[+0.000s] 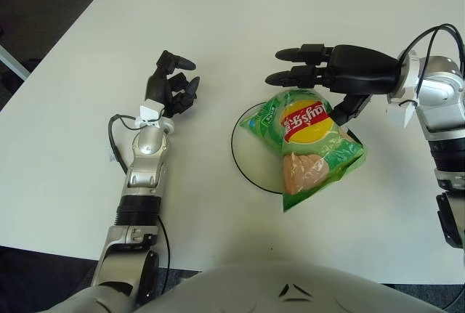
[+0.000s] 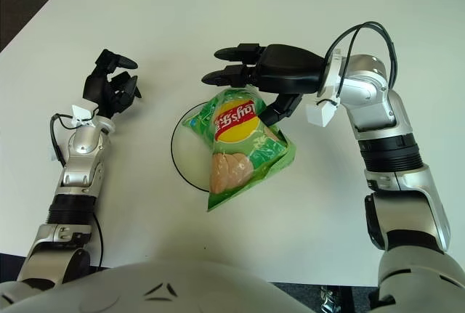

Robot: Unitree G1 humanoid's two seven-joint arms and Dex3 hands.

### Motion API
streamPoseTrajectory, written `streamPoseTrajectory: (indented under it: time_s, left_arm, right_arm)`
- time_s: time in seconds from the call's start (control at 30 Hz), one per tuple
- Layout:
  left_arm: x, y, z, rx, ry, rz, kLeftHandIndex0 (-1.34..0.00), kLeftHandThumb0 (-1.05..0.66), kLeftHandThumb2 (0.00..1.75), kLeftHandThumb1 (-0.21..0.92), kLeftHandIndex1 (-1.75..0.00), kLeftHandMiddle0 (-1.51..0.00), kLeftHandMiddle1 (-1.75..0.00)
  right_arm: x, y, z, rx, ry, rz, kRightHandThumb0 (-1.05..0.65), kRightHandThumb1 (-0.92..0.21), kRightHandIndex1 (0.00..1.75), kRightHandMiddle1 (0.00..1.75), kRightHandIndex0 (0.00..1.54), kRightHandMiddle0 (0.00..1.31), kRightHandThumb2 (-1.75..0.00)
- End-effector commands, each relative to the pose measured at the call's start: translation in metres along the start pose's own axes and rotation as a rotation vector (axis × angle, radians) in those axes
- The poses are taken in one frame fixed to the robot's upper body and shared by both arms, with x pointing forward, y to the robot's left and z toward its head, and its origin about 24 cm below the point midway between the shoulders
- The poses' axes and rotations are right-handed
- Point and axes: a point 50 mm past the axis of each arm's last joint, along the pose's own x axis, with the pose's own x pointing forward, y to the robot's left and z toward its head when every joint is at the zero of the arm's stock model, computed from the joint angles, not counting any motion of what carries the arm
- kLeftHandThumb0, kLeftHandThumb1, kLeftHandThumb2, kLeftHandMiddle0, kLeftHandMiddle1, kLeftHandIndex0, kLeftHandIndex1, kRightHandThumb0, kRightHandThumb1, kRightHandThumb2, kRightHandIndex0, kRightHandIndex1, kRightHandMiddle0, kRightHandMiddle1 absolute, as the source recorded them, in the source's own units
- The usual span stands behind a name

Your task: Put the snack into the plate.

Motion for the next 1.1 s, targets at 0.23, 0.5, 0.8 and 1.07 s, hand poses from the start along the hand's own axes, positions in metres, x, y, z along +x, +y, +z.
streamPoseTrajectory:
  time_s: [0.23,0.5,0.8,1.07]
  left_arm:
    - [-0.032,-0.005,-0.034,-0.017,0.157,0.015,-0.36,-0.35,0.37,0.92,-1.59,-0.87,-1.75]
    - [-0.032,-0.004,-0.034,-0.015,0.155,0.015,-0.36,-0.35,0.37,0.92,-1.59,-0.88,-1.75]
    - [-0.032,-0.005,-0.034,-0.014,0.156,0.015,-0.36,-0.35,0.37,0.92,-1.59,-0.88,-1.75]
    - [-0.032,-0.005,-0.034,-0.014,0.156,0.017,-0.36,-0.35,0.37,0.92,-1.59,-0.88,-1.75]
  right_arm:
    - [-0.011,-0.043,-0.013,0.005,0.101,0.111,-0.08,-0.76,0.01,0.01,0.11,0.22,-0.86]
    - [-0.009,-0.048,-0.001,0.085,0.217,0.148,-0.03,-0.74,0.01,0.02,0.18,0.27,-0.92]
    - [-0.008,-0.045,0.008,-0.015,0.213,0.161,0.05,-0.70,0.00,0.02,0.20,0.30,-1.02]
    - [-0.007,-0.040,0.009,-0.101,0.166,0.100,0.10,-0.75,0.01,0.02,0.28,0.38,-0.90]
